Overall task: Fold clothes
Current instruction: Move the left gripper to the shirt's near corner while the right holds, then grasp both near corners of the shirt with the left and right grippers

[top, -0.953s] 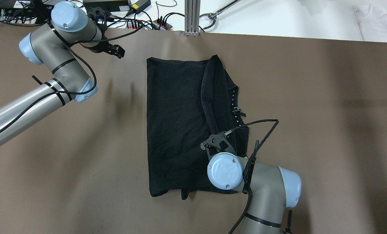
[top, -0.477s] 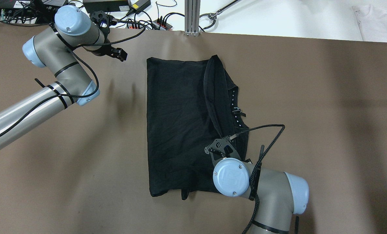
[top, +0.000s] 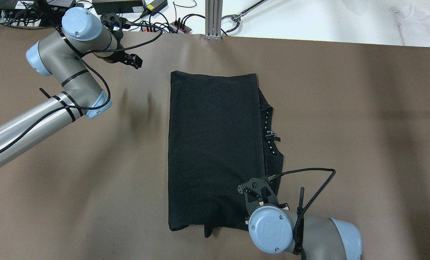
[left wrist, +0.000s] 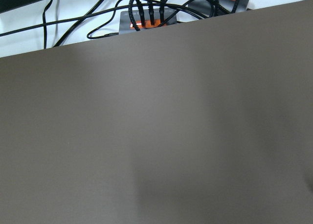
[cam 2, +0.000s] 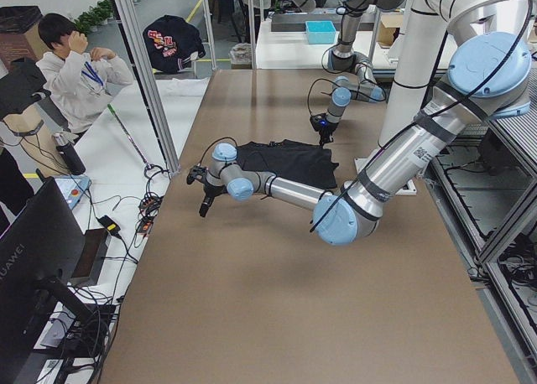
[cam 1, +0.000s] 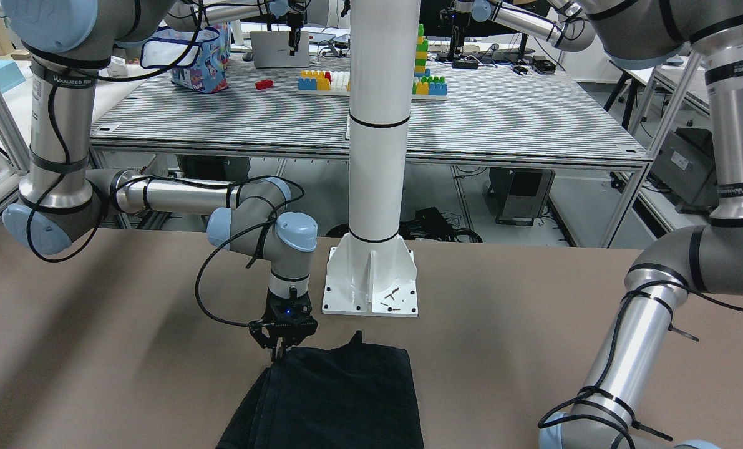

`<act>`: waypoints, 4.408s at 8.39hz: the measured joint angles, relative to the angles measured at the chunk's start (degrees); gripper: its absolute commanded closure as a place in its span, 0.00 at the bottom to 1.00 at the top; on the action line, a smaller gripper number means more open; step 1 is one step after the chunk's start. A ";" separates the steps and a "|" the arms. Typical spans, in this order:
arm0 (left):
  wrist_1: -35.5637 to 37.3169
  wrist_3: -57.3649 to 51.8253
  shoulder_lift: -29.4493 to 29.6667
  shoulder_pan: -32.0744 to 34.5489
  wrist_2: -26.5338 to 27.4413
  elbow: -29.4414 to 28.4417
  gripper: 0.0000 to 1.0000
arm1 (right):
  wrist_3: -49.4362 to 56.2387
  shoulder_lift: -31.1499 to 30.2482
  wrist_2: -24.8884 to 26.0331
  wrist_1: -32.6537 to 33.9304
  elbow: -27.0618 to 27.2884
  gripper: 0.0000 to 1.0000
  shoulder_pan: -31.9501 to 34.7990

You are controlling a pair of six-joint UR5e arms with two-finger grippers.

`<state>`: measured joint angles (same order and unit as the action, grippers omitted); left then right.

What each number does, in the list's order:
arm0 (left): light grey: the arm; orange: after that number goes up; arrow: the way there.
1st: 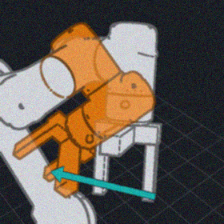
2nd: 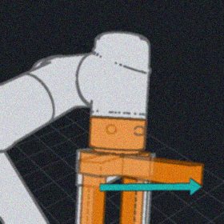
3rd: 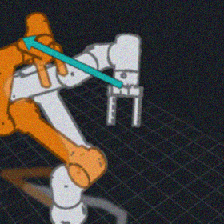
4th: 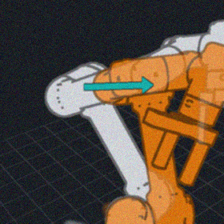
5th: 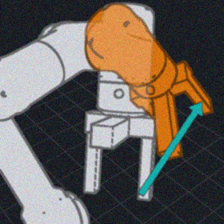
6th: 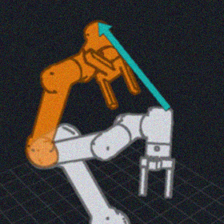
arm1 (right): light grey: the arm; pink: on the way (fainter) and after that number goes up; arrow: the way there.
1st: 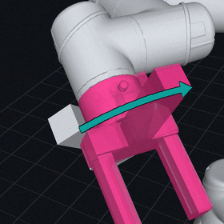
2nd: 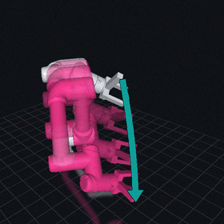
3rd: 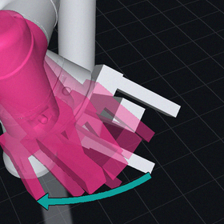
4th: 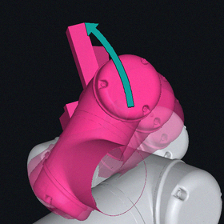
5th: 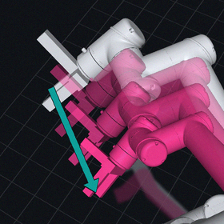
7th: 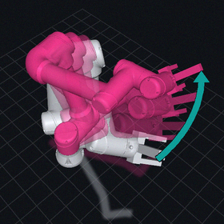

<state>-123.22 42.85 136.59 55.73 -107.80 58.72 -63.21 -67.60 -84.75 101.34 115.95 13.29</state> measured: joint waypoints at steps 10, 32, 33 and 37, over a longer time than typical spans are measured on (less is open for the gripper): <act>0.31 29.99 -24.32 -12.10 2.46 38.78 0.00 | -20.53 1.04 -0.19 -12.54 0.15 0.07 9.38; 0.10 62.01 -27.88 -49.75 34.41 46.61 0.71 | -28.55 -0.94 3.45 -15.21 -0.55 0.06 8.86; 0.09 62.01 -27.87 -49.75 34.45 46.58 0.97 | -28.55 -0.95 3.45 -15.21 -0.55 0.06 8.85; 0.16 62.05 -27.93 -49.75 35.08 46.52 1.00 | -28.59 -1.02 3.45 -15.21 -0.55 0.06 8.77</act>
<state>-123.06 104.90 108.66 5.98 -72.72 105.24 -91.80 -68.63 -81.29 86.13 115.40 22.06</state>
